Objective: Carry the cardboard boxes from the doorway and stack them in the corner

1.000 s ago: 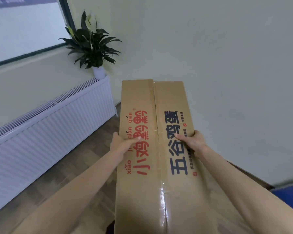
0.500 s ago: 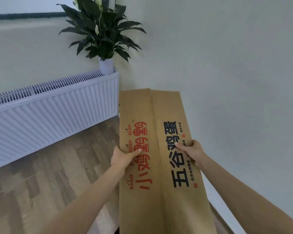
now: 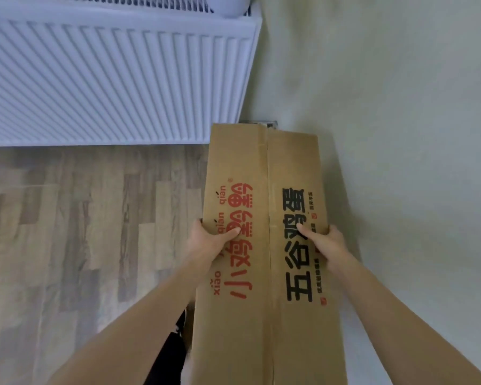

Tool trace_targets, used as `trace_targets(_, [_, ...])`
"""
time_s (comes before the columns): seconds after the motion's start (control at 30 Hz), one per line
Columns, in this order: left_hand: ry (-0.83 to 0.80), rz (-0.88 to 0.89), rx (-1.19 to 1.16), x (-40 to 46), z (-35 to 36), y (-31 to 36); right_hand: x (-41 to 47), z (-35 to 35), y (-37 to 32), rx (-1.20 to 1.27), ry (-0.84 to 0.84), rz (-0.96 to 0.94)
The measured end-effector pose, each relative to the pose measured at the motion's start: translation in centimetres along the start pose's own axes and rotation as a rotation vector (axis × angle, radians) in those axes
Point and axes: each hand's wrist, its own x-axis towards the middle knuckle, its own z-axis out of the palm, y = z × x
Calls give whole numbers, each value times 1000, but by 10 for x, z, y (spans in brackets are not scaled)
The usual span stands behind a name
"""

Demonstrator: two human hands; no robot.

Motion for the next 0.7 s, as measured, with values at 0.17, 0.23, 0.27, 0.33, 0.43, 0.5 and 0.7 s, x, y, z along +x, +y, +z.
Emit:
trace_targets(0.17, [126,-25,-18,99,53,-18,122,21,6,-51,-33,-60])
trace_targets(0.23, [147,-33,-30,128,71,-27,158,27,11,-52,-32,-62])
trace_targets(0.27, [153,-40,-34,140,79,-31,175,30,14,-51,-29,-57])
trace_targets(0.33, [166,-48,-56,165,95,-40,205,35,18,-64,-9,-61])
trace_targets(0.43, [183,-64,-65,193,114,-45,242,42,21,-100,0,-74])
trace_targets(0.5, [185,-70,-59,209,127,-47,263,43,21,-121,9,-76])
trace_targets(0.7, [216,1,-88,236,149,-34,303,41,6,-73,68,-100])
